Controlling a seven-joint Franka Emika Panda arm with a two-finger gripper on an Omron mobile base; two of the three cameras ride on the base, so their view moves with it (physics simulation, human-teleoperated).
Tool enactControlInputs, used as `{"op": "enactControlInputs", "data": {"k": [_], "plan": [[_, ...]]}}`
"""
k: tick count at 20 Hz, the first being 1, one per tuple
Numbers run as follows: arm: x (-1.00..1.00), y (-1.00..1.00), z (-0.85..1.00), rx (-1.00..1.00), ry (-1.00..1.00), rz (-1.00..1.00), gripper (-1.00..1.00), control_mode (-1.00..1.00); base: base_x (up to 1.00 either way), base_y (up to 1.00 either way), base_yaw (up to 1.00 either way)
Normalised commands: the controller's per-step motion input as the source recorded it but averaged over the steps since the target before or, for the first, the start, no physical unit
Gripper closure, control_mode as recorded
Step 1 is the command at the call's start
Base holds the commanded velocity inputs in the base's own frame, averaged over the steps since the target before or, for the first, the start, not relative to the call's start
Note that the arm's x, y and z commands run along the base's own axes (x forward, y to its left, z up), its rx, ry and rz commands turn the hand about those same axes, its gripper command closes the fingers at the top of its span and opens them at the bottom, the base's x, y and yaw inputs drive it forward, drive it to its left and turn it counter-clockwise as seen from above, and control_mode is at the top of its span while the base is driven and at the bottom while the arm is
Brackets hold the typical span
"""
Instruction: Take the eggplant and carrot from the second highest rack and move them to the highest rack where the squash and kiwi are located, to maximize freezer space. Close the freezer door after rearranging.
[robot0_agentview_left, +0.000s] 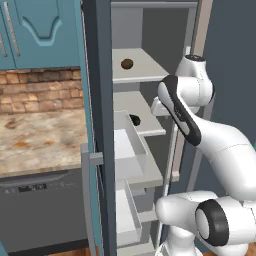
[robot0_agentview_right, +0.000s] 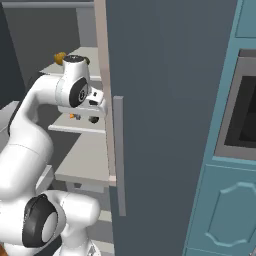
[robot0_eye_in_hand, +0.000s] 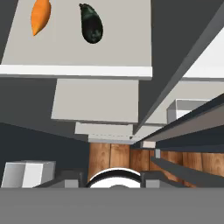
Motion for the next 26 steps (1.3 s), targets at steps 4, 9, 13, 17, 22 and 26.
{"op": "enactControlInputs", "data": {"k": [4,9,13,17,22,26], "plan": [[0.00,0.00,-0.02,0.00,0.00,0.00,-1.00,1.00,-0.16,0.00,0.04],[0.00,0.00,0.00,0.00,0.00,0.00,-1.00,1.00,-0.18,-0.10,0.21],[0.00,0.00,0.00,0.00,0.00,0.00,-1.00,1.00,-0.05,-0.06,0.25],[0.00,0.00,0.00,0.00,0.00,0.00,-1.00,1.00,0.02,-0.05,0.20],[0.00,0.00,0.00,0.00,0.00,0.00,-1.00,1.00,0.16,-0.22,0.06],[0.00,0.00,0.00,0.00,0.00,0.00,-1.00,1.00,0.45,-0.18,0.00]]}}
